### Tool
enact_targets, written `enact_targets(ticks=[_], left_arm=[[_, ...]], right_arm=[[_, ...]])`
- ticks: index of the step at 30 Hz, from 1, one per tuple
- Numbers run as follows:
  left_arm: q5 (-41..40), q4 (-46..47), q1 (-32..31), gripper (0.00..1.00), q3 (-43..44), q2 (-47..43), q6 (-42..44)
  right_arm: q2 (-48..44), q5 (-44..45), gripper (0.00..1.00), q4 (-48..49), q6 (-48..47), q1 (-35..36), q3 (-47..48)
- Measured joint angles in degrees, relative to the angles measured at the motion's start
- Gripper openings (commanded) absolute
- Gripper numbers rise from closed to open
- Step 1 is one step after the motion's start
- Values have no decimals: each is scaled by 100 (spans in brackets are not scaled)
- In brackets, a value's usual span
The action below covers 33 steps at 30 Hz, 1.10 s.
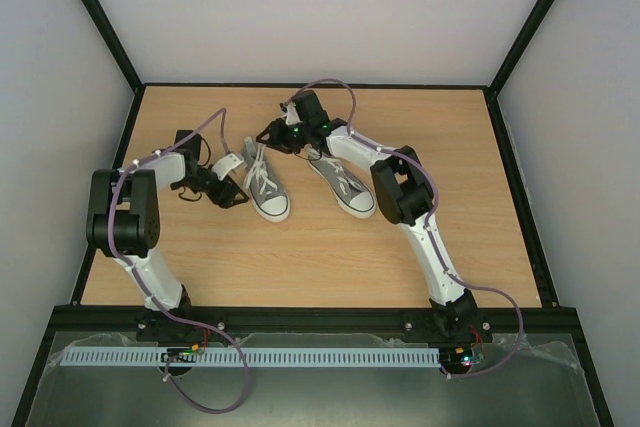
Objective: Tie the shoes
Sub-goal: Tie the shoelace on the shoe.
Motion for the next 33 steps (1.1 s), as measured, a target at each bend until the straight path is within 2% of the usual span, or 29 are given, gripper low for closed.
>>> enact_targets(ticks=[3,6,12,17,24,33], left_arm=[[-17,85,-2,55,-37,-15,-87],[-57,208,-2,38,-17,-13,-205],[15,313,-2,3,11,-11,-315],[57,382,-7,2,22,-11,-476],[-374,570,37,2,254,227,-820],[-785,656,59,2,404,533,-1084]], right_arm=[[0,-44,20,-4,0,0,0],[0,-50,12,-24,-24,0,0],[-13,-68,4,-31,-111,0,-103],[-170,-61,1,-9,-151,0,-629],[-837,-48,1,330,-85,0,-1871],[-1152,-66,1,719,-2,0,-2221]])
